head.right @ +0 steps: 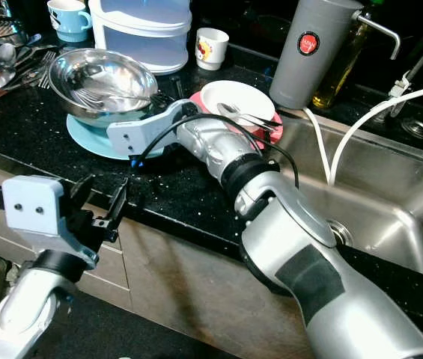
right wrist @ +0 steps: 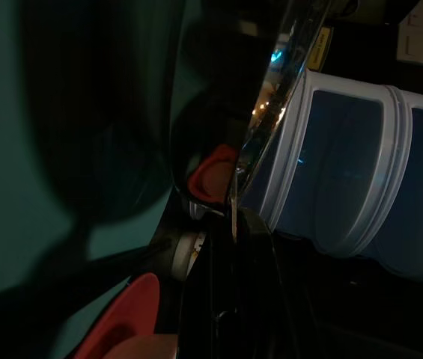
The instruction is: Kitchen organization
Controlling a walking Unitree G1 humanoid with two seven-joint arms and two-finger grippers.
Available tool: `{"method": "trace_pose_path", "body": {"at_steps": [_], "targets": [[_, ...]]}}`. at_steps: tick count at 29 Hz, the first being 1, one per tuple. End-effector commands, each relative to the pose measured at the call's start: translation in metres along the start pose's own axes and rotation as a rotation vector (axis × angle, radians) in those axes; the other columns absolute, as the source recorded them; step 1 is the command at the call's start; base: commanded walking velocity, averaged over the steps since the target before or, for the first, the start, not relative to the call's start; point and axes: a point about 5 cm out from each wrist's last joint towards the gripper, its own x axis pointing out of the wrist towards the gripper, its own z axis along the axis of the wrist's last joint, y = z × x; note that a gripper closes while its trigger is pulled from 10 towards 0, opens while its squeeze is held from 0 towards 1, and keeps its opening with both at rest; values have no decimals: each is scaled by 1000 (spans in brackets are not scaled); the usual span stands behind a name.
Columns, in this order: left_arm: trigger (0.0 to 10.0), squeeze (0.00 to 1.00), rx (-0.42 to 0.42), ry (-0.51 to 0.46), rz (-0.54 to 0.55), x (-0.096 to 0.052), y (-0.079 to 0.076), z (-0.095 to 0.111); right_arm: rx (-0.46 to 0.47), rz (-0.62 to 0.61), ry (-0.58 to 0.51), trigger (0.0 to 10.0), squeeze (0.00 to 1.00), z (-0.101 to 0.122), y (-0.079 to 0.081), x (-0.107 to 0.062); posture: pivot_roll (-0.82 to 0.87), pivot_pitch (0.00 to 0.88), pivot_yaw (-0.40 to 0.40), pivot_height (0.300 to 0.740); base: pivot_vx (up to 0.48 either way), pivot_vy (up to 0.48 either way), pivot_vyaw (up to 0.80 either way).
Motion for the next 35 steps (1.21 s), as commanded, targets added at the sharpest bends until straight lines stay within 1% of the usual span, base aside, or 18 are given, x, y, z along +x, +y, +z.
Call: {"method": "trace_pose_path", "body": {"at_steps": [1, 11, 14, 16, 17, 18, 20, 24, 25, 26, 27, 28, 29, 30, 31, 33, 34, 35], "targets": [[10000, 0, -9, 6, -5, -1, -3, 0, 25, -16, -9, 0, 0, 1, -4, 1, 162, 62, -210, 740, 0, 0, 0], [10000, 0, -3, 2, -4, 0, -2, 1, 97, -105, -13, 0, 0, -1, -19, -1, 167, 53, -204, 740, 0, 0, 0], [10000, 0, 0, -9, -8, 3, -2, 2, 261, -184, -17, 0, 0, -9, -30, -5, 167, 43, -196, 740, 0, 0, 0], [10000, 0, 0, -12, -9, 4, -2, 3, 303, -202, -22, 0, 0, -11, -33, -6, 167, 43, -196, 740, 0, 0, 0], [10000, 0, 1, -20, -10, 6, -1, 4, 433, -220, -31, 0, 0, -16, -34, -9, 168, 35, -189, 740, 0, 0, 0], [10000, 0, 1, -20, -10, 6, -1, 4, 433, -220, -31, 0, 0, -16, -34, -9, 168, 35, -189, 740, 0, 0, 0], [10000, 0, 2, -29, -11, 8, 0, 6, 532, -235, -40, 0, 0, -21, -34, -12, 166, 33, -187, 740, 0, 0, 0], [10000, 0, -8, -68, -21, 17, 1, 11, 870, -278, -136, 0, 0, -27, -35, -22, 164, 12, -174, 740, 0, 0, 0], [10000, 0, -12, -83, -27, 21, 1, 13, 967, -269, -178, 745, 0, -28, -33, -25, 162, 8, -171, 740, 0, 0, 0], [10000, 0, -14, -93, -30, 23, 1, 15, 1026, -263, -207, 745, 0, -28, -32, -27, 162, 8, -171, 740, 0, 0, 0], [10000, 0, -25, -108, -32, 26, 1, 18, 1092, -271, -232, 4235, 0, -31, -32, -31, 149, 0, -158, 740, 0, 0, -800], [10000, 0, -41, -126, -36, 31, 1, 20, 1183, -288, -248, 9294, 0, -38, -30, -39, 136, 0, -146, 740, 0, 0, -800], [10000, 0, -46, -132, -39, 32, 1, 21, 1219, -299, -245, 9294, 0, -43, -29, -43, 136, 0, -146, 740, 0, 0, -800], [10000, 0, -45, -135, -49, 35, 1, 21, 1272, -322, -225, 10000, 0, -53, -25, -49, 131, 0, -139, 740, 0, 0, -800], [10000, 0, -43, -136, -55, 37, 0, 21, 1291, -334, -212, 10000, 0, -57, -23, -52, 131, 0, -139, 740, 0, 0, -800], [10000, 0, -45, -140, -63, 39, -1, 22, 1295, -356, -177, 10000, 0, -65, -20, -56, 123, 0, -128, 740, 0, 0, -800], [10000, 0, -49, -145, -81, 42, -4, 23, 1297, -403, -110, 10000, 0, -80, -16, -65, 119, 0, -119, 740, 0, 0, -800], [10000, 0, -49, -145, -81, 42, -4, 23, 1297, -403, -110, 10000, 0, -80, -16, -65, 119, 0, -119, 740, 0, 0, -800]]}}
